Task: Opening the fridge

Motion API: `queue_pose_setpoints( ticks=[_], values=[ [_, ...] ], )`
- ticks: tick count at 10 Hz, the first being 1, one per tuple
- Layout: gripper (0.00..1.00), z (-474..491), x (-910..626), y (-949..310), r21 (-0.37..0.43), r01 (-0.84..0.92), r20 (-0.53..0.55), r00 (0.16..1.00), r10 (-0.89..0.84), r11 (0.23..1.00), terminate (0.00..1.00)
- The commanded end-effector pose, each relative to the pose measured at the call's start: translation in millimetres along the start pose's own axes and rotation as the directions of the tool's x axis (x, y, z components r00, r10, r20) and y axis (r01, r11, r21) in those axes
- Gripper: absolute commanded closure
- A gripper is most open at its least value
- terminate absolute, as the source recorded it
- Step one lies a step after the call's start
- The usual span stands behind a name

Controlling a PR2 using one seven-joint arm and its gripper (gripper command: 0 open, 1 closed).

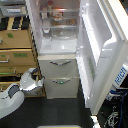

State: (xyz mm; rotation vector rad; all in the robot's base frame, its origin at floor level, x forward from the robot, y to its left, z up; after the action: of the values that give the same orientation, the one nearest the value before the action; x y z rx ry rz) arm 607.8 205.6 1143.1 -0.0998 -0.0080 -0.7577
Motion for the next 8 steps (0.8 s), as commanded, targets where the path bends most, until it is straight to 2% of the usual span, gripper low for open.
queue_pose_setpoints(
  ticks=[1, 2, 3, 4, 8],
  values=[
    [0.0, -42.8, 505.0, -380.0, -0.062, 0.129, -0.148, 0.979, -0.137, 0.99, 0.0],
    [0.0, -5.5, 500.0, -500.0, -0.115, 0.269, -0.093, 0.956, -0.279, 0.956, 0.0],
    [0.0, 33.2, 468.0, -609.7, -0.154, 0.425, -0.037, 0.9, -0.435, 0.892, 0.0],
    [0.0, 57.6, 435.6, -682.8, -0.153, 0.541, 0.007, 0.837, -0.547, 0.827, 0.0],
    [0.0, 114.4, 343.3, -916.9, -0.161, 0.764, 0.114, 0.643, -0.757, 0.625, 0.0]
  ],
)
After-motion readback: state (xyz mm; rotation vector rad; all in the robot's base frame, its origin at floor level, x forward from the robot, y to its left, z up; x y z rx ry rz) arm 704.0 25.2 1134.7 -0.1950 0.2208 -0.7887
